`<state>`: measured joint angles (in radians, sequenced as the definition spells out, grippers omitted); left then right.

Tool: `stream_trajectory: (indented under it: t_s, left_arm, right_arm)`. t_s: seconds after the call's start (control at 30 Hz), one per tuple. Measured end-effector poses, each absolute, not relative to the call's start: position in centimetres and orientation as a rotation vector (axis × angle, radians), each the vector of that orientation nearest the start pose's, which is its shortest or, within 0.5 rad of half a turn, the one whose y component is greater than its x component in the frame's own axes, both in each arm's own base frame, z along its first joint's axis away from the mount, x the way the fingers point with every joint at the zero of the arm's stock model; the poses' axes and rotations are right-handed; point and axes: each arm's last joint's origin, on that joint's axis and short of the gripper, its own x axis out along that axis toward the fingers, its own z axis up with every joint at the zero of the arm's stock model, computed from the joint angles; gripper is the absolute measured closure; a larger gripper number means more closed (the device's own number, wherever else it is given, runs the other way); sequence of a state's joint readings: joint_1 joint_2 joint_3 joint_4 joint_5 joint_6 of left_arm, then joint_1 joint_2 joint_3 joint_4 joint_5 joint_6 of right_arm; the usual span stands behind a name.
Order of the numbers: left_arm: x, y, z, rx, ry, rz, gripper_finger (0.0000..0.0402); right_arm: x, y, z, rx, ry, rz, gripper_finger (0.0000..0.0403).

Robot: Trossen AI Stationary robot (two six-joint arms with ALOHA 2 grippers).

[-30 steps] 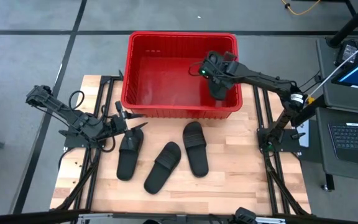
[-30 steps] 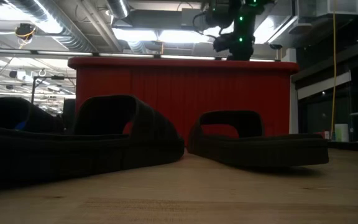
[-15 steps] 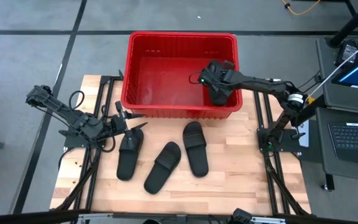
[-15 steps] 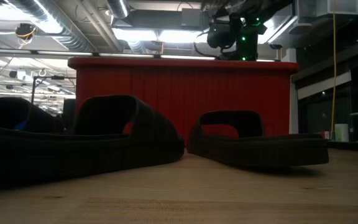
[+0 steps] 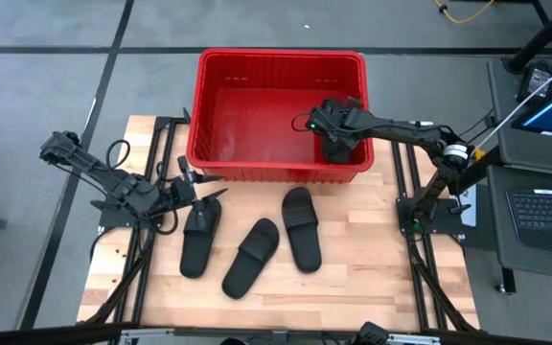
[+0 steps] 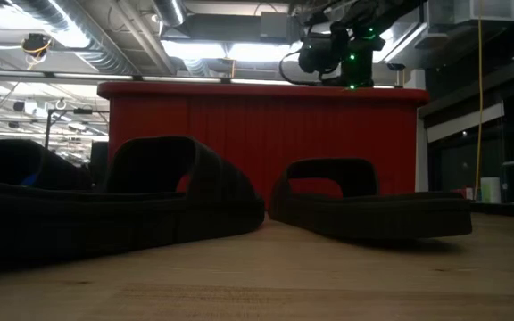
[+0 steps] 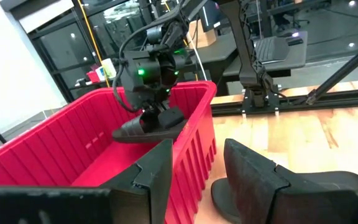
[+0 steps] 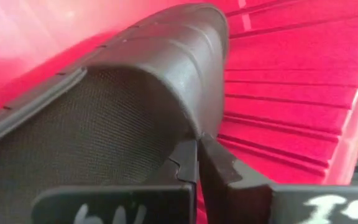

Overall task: Pick and place slides into bin
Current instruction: Put the black slide into the bin

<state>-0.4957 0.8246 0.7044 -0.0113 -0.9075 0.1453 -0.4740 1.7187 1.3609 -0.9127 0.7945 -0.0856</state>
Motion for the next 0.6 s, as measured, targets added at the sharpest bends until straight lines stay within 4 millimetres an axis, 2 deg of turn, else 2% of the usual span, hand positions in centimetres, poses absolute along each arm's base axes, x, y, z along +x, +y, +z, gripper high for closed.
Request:
stream_trajectory:
  t_s: [0.27, 0.6]
  left_arm:
    - [16.6, -6.4, 31.6, 0.229, 0.131, 0.403, 0.0261]
    - [16.6, -6.4, 31.6, 0.256, 0.137, 0.402, 0.0261]
  right_arm:
    - [29.0, -17.1, 24.9, -0.228, 1.355, -1.025, 0.0397]
    - [28.2, -16.5, 21.8, -0.22, 1.384, -1.041, 0.0397]
